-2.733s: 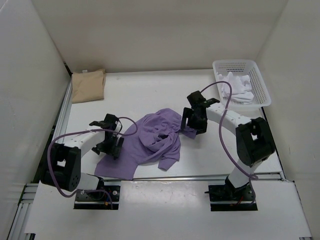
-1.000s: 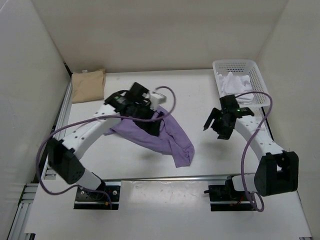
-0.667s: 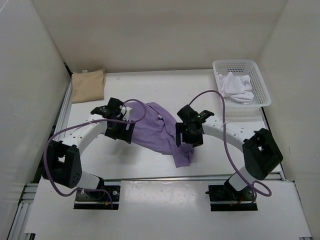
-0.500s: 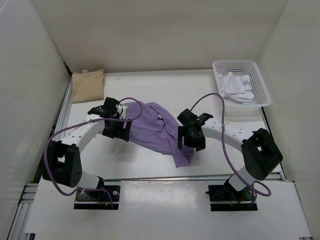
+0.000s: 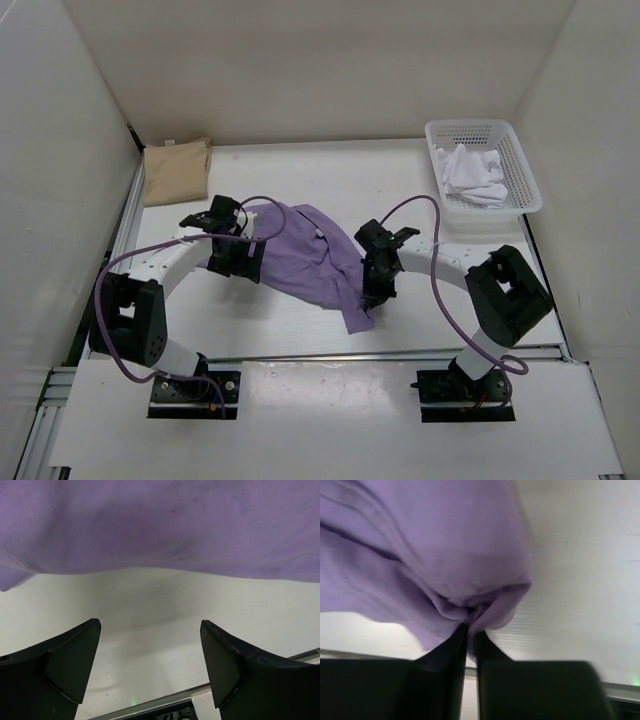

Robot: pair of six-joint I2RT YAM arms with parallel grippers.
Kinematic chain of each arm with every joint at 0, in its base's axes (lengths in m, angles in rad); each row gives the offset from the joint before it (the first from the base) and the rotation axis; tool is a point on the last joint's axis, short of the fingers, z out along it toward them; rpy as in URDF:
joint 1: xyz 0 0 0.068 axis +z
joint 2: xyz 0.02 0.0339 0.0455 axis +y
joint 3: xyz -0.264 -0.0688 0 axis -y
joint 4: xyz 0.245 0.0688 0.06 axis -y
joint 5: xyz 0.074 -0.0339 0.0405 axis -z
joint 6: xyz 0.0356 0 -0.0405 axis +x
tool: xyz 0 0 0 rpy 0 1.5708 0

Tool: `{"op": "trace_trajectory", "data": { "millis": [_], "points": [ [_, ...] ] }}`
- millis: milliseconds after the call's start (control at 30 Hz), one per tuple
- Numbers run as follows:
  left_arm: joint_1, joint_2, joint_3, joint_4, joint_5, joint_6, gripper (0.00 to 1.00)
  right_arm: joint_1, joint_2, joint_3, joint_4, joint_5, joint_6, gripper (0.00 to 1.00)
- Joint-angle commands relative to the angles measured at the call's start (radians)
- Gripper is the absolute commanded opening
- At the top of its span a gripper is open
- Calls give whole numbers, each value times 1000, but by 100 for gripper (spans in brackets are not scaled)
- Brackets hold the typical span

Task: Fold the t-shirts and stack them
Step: Flatten out the tshirt

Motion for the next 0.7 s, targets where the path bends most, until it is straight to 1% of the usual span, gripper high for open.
{"op": "trace_trajectory", "data": {
  "millis": [0, 33, 100, 133, 233, 267, 300, 333, 367, 433, 467, 533, 567, 600, 667],
  "points": [
    [4, -52, -5, 16, 13, 4, 92, -35, -32, 123, 68, -106, -39, 0],
    [4, -52, -14, 16, 13, 4, 92, -55, -32, 216, 58, -121, -49, 0],
    [13, -72, -14, 16, 4, 4, 92, -64, -42, 344, 46, -154, -61, 0],
    [13, -72, -14, 16, -5, 4, 93, -64, -42, 506, 37, -171, -62, 0],
    [49, -100, 6, 7, -14, 4, 94, -51, -23, 784, 25, -191, -72, 0],
    [74, -112, 22, 7, -14, 4, 94, -41, -7, 976, 25, -191, -72, 0],
    [88, -112, 47, -3, -14, 4, 95, -31, 26, 1072, 25, -191, -53, 0],
    [102, -121, 64, -4, -24, 4, 95, -31, 42, 1161, 38, -191, -52, 0],
    [119, -121, 82, -4, -24, 4, 95, -18, 54, 1293, 95, -191, -34, 0],
    [165, -121, 145, -13, -24, 4, 96, -5, 54, 1351, 193, -171, 10, 0],
    [179, -121, 167, -22, -24, 4, 96, 8, 39, 1334, 321, -154, 30, 0],
    [200, -112, 223, -22, -24, 4, 96, 32, -13, 1282, 466, -129, 43, 0],
    [213, -88, 242, -31, -24, 4, 96, 44, -29, 1247, 520, -67, 32, 0],
    [213, -77, 259, -31, -24, 4, 96, 69, -39, 1247, 572, -25, 18, 0],
    [213, -43, 303, -40, -24, 4, 96, 78, -50, 1247, 572, 50, -3, 0]
  ]
}}
